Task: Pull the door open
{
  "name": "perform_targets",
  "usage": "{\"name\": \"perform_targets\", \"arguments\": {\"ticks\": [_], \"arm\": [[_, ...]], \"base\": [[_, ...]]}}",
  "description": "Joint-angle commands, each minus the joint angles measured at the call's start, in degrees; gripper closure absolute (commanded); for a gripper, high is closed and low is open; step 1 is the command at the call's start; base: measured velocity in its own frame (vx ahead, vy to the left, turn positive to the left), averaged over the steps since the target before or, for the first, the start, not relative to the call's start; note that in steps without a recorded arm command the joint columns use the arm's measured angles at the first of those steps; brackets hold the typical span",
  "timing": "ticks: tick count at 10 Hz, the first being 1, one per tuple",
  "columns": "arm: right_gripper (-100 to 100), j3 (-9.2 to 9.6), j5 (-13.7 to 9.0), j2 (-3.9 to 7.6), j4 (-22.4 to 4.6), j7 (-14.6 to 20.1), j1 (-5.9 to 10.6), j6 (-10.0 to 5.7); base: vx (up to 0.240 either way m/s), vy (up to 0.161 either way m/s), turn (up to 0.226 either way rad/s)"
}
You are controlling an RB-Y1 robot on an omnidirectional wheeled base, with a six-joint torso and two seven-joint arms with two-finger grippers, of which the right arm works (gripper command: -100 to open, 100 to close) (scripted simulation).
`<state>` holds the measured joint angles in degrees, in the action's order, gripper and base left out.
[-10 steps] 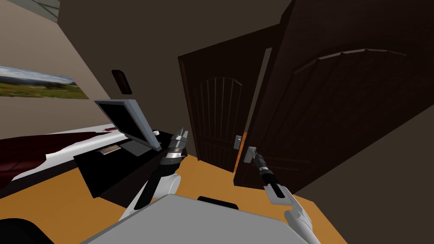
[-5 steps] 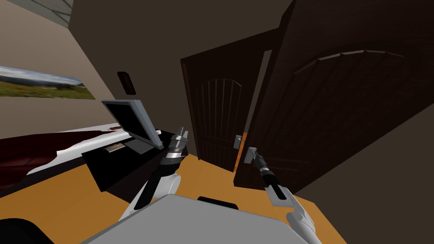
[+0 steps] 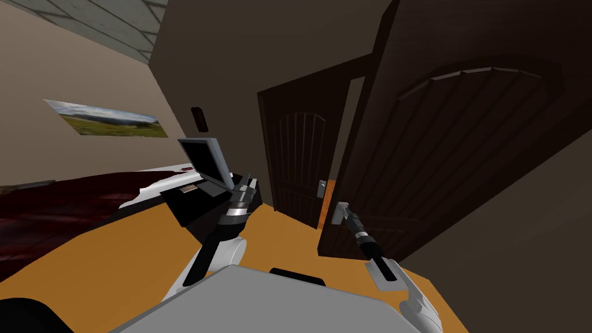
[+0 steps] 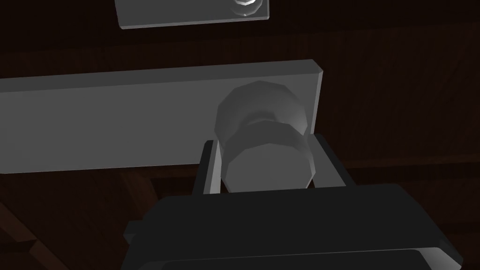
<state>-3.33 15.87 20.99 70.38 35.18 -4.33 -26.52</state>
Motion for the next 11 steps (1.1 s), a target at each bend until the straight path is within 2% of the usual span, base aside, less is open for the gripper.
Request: {"name": "perform_targets", "arguments": {"ticks": [1,3,4,5,11], "arm": [[100,1.11,0.28,1.21,0.52,1.57,-0.7,-0.99],[100,2.35,0.61,2.36,1.4,3.04,-1.71,-1.88],[100,2.04,0.55,1.84,1.13,2.4,-1.53,-1.43],[100,2.66,1.1,2.95,1.41,3.85,-2.65,-3.19],[100,3.9,2.78,7.09,2.32,8.46,-5.88,-9.23]], "base": [[-0.206,-0.116,0.126],[-0.219,-0.149,0.129],[-0.105,-0.061,0.047],[-0.134,-0.044,0.091],[-0.202,-0.107,0.095]]}}
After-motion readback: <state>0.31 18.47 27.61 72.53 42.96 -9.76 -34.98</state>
